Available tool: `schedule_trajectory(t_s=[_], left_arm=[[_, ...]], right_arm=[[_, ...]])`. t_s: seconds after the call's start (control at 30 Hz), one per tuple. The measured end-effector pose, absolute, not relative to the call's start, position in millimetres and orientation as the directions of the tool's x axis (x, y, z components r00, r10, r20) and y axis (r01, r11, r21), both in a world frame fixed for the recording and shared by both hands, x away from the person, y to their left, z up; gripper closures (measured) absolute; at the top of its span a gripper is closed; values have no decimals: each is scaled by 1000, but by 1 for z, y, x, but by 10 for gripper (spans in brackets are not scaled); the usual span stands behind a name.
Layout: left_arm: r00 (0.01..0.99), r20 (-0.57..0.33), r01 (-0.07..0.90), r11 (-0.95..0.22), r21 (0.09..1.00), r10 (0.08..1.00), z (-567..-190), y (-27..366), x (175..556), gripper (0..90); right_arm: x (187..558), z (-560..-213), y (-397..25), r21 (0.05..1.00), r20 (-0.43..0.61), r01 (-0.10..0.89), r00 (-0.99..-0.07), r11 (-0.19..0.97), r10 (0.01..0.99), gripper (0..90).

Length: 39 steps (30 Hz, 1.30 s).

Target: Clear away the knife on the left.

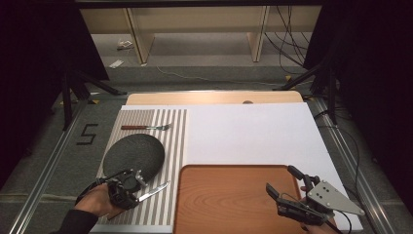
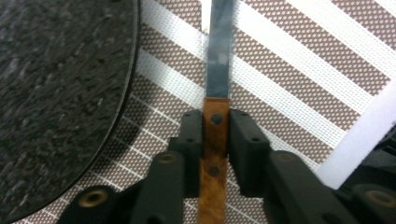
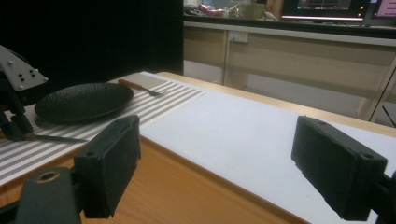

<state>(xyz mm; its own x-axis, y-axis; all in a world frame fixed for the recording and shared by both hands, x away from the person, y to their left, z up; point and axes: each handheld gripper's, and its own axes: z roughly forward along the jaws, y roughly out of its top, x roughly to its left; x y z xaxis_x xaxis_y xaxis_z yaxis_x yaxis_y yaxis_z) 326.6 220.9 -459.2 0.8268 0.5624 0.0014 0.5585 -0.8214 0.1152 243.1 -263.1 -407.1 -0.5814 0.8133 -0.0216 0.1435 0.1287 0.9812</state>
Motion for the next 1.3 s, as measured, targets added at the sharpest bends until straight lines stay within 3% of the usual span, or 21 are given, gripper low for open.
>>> schedule_trajectory(t_s=[0.17,0.33,0.67,0.9,1.3], left_arm=[[830,37,554,-830,70,557,-458,214,326,767],[821,24,567,-819,86,571,-458,216,326,768],[799,-25,595,-783,180,601,-444,219,327,771],[757,-88,636,-699,328,647,-433,219,328,770],[775,-133,602,-660,449,617,-416,197,322,770]], right_arm=[[243,-407,-263,981,-21,143,-579,127,815,168],[243,-407,-263,982,-22,142,-578,128,815,168],[243,-407,-263,982,-22,141,-579,127,815,168],[243,-407,-263,981,-23,142,-579,129,815,168],[243,-407,-263,981,-22,143,-578,128,816,168]])
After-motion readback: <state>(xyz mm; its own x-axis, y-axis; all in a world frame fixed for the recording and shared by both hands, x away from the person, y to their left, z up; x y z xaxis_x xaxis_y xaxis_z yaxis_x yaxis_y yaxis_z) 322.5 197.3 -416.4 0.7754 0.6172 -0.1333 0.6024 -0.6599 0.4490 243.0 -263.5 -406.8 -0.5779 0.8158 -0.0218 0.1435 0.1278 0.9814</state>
